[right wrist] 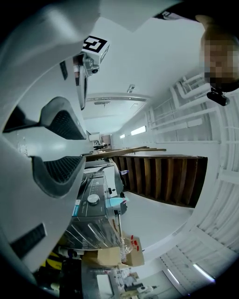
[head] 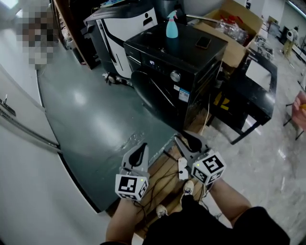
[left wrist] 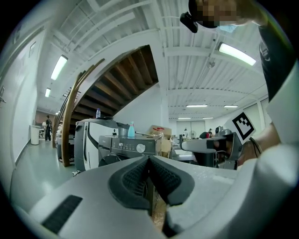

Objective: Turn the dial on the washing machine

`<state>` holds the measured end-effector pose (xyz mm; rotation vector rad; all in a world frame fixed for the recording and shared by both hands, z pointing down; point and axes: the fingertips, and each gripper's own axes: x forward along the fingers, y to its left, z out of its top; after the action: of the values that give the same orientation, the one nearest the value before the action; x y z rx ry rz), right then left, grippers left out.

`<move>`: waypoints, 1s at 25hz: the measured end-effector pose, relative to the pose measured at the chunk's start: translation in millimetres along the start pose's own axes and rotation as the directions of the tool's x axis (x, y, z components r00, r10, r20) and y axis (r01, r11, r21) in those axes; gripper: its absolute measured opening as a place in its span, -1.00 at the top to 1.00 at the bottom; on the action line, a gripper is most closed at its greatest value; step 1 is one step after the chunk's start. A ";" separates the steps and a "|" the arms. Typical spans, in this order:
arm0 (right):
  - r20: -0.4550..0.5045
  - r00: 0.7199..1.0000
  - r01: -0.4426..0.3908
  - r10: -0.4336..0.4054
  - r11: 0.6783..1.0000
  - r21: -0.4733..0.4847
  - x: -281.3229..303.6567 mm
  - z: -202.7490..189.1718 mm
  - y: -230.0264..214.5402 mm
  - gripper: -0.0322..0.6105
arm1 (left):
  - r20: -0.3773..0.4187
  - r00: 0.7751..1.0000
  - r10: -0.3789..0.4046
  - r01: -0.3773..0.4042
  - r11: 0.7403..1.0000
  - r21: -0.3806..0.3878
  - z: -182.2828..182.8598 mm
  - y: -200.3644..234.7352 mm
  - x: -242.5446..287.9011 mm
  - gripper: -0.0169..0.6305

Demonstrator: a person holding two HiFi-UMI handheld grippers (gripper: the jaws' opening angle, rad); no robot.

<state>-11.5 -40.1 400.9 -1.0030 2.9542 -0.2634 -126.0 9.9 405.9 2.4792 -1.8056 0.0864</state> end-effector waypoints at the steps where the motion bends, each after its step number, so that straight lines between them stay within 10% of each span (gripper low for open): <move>1: 0.009 1.000 0.018 -0.018 1.000 -0.002 -1.8 1.7 9.5 0.57 | 0.009 1.000 -0.011 0.011 1.000 0.003 3.8 2.9 -8.6 0.93; 25: 0.058 0.977 0.210 -0.207 0.975 -0.067 -90.5 -3.0 143.1 0.91 | 0.075 0.990 -0.120 0.124 0.991 -0.056 10.4 -13.8 -146.9 0.94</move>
<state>-26.2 126.8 376.7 -1.3109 2.8325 -0.1295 -157.9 152.4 382.2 2.5741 -1.6506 -0.0641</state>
